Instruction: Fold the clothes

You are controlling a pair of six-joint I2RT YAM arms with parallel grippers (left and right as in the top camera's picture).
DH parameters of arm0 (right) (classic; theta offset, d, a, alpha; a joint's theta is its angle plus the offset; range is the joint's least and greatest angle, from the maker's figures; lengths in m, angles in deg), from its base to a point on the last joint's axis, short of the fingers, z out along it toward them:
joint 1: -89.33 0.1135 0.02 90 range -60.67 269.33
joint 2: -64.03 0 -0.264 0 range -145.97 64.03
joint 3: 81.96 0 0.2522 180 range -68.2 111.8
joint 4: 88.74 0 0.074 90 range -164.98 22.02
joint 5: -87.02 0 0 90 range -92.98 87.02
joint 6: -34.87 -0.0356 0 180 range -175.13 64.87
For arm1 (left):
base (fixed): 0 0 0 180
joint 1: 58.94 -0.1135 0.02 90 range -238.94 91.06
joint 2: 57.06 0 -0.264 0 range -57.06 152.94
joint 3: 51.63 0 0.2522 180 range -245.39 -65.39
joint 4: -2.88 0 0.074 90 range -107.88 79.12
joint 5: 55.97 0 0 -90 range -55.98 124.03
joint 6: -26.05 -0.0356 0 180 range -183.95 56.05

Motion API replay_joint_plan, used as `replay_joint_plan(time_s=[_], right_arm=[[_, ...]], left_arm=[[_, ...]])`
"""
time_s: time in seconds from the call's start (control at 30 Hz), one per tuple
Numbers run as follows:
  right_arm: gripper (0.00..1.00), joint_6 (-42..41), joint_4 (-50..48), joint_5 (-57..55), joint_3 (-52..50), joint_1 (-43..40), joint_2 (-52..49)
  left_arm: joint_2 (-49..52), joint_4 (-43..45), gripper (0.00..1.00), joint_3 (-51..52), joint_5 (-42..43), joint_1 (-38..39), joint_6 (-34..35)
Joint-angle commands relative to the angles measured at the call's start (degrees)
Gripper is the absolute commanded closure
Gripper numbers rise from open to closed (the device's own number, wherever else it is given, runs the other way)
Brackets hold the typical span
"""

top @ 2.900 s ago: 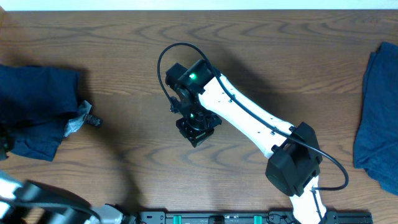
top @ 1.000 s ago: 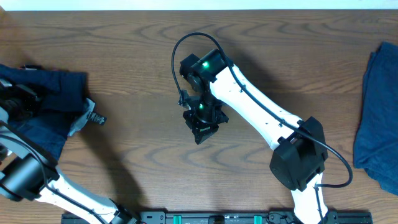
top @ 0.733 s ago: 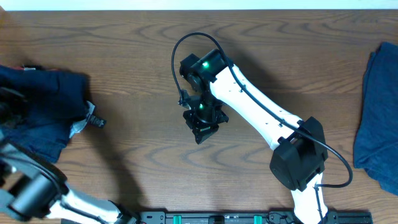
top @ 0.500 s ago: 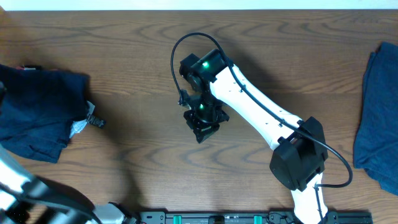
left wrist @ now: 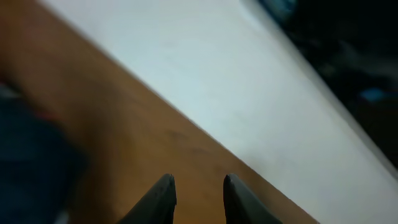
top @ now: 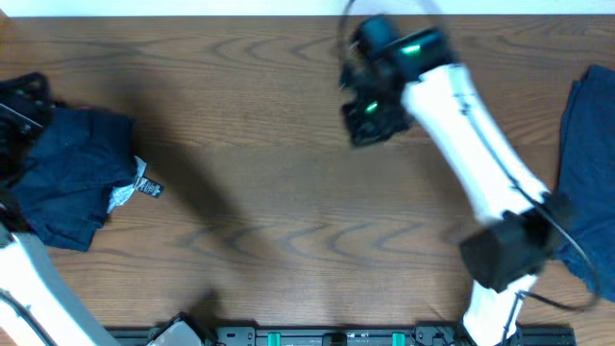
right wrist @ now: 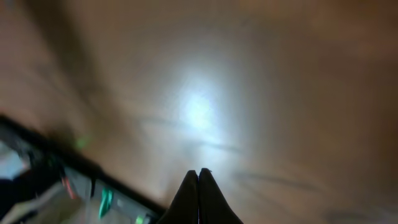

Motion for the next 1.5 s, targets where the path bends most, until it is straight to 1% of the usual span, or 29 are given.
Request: replay_joint_plan(time_s=[0.0,0.07,0.1,0.2,0.23,0.27,0.3,0.33,0.37,0.4,0.43,0.5,0.53,0.57,0.63,0.67,0.73,0.83,0.9,0.93,1.0,1.07,1.17,1.23,1.27,1.3,1.33,1.37,1.47], right_arm=[[0.99,2.75,-1.25,-1.7,2.27,-4.66,7.17],[0.98,4.57,-2.58,-2.6,2.27,-7.32,9.57],[0.95,5.7,-3.08,-3.04,2.27,-8.37,10.51],[0.79,8.26,-5.05,-5.77,2.27,-11.58,13.46],[0.69,9.44,-5.99,-7.54,2.27,-12.96,14.78],[0.69,9.9,-6.34,-8.15,2.27,-13.31,15.13],[0.66,10.88,-7.08,-9.55,2.27,-14.08,15.91],[0.6,11.74,-7.78,-10.75,2.27,-14.73,16.55],[0.54,12.0,-8.39,-11.91,2.27,-15.26,17.09],[0.44,12.0,-8.85,-13.03,2.27,-15.69,17.57],[0.38,11.98,-9.2,-14.05,2.27,-16.13,18.05],[0.11,12.0,-9.84,-15.93,2.27,-16.76,18.71],[0.01,11.98,-10.12,-16.79,2.27,-16.96,18.8],[0.01,12.0,-10.45,-17.99,2.27,-17.11,18.91],[0.01,11.98,-10.62,-19.78,2.27,-17.25,18.91],[0.01,11.98,-10.62,-20.5,2.25,-17.25,18.88],[0.01,11.98,-10.62,-21.92,2.25,-17.25,18.88],[0.01,11.98,-10.58,-22.88,2.25,-17.25,18.88],[0.01,11.98,-10.49,-22.86,2.25,-17.25,18.88],[0.01,11.98,-10.16,-22.84,2.25,-17.25,18.88],[0.01,11.98,-9.92,-22.84,2.25,-17.22,18.88],[0.01,11.98,-9.9,-22.84,2.25,-17.25,18.88],[0.01,11.98,-9.88,-22.84,2.25,-17.25,18.88],[0.01,11.98,-9.88,-22.84,2.25,-17.25,18.88],[0.01,11.98,-9.88,-22.86,2.25,-17.25,18.88],[0.01,11.98,-9.88,-22.84,2.25,-17.25,18.88],[0.01,11.98,-9.88,-22.84,2.25,-17.25,18.88],[0.01,11.98,-9.88,-22.84,2.25,-17.25,18.88],[0.01,11.98,-9.88,-22.84,2.25,-17.25,18.88]], left_arm=[[-4.66,-2.49,0.71,-0.13,10.84,2.51,-1.03],[-7.45,-5.42,0.71,-0.13,12.83,3.93,-3.19],[-8.63,-6.75,0.71,-0.13,13.0,4.46,-4.07],[-12.96,-10.64,0.71,-0.13,13.03,5.9,-6.75],[-15.28,-12.46,0.71,-0.13,13.03,6.32,-8.15],[-15.98,-13.07,0.71,-0.13,13.03,6.4,-8.57],[-17.51,-14.27,0.71,-0.13,13.03,6.47,-9.01],[-18.8,-15.28,0.71,-0.13,13.05,6.45,-9.22],[-20.22,-16.5,0.71,-0.13,13.05,6.45,-9.4],[-21.57,-17.62,0.71,-0.13,13.05,6.45,-9.44],[-23.02,-18.8,0.71,-0.13,13.31,6.45,-10.14],[-25.49,-21.46,0.73,-0.13,14.84,6.45,-12.17],[-26.4,-22.67,0.73,-0.13,15.8,6.47,-13.31],[-27.5,-24.35,0.73,-0.13,16.87,6.51,-14.82],[-29.05,-27.04,0.73,-0.13,17.29,7.04,-15.58],[-29.68,-28.39,0.78,-0.13,17.31,7.52,-16.37],[-30.86,-31.61,0.8,-0.13,17.29,8.68,-19.34],[-31.89,-36.09,0.79,-0.13,17.29,10.27,-22.56],[-32.15,-38.51,0.64,-0.13,17.22,11.34,-23.23],[-32.17,-39.32,0.6,-0.13,17.18,11.8,-23.34],[-32.17,-40.11,0.44,-0.13,17.07,12.5,-23.34],[-32.17,-40.24,0.32,-0.13,17.07,13.03,-24.22],[-32.17,-40.44,0.24,-0.13,17.05,13.25,-24.46],[-32.17,-40.65,0.2,-0.13,17.05,13.25,-24.44],[-32.17,-40.7,0.16,-0.13,17.05,13.25,-24.41],[-32.17,-40.65,0.08,-0.13,17.05,13.25,-24.39],[-32.17,-40.68,0.03,-0.13,17.07,13.25,-24.37],[-32.17,-40.72,0.01,-0.13,17.05,13.25,-24.37],[-32.17,-41.11,0.02,-0.13,17.05,13.57,-24.39]])
